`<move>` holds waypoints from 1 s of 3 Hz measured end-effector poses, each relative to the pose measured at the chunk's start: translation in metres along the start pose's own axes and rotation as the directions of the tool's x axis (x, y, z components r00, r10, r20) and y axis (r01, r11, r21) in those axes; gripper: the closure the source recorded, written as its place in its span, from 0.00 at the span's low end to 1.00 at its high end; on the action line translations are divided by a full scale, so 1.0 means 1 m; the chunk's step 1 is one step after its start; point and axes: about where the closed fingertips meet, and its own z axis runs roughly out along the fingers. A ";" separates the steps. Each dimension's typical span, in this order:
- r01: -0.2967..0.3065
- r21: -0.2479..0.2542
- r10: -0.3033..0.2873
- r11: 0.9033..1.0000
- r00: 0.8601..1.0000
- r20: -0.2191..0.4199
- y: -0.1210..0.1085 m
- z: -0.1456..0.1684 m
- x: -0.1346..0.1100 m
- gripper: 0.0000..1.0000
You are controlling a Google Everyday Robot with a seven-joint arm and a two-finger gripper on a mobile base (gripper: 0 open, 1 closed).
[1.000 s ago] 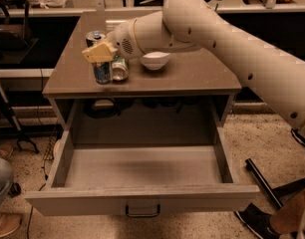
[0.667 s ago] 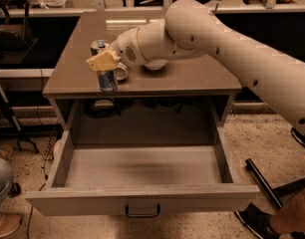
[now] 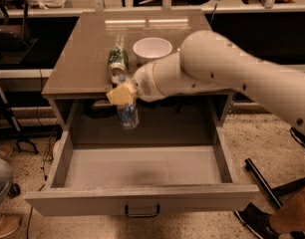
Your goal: Place redbull can into top drawer
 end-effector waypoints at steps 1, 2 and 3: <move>-0.163 0.054 0.167 0.985 0.982 -0.091 0.005 0.004 0.081 1.00; -0.252 0.068 0.261 0.965 0.946 -0.192 0.001 0.023 0.131 1.00; -0.301 0.068 0.307 0.951 0.902 -0.302 -0.010 0.049 0.168 1.00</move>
Offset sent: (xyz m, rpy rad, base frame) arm -0.0645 -0.0420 -0.1840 -0.1718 0.4486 -0.1687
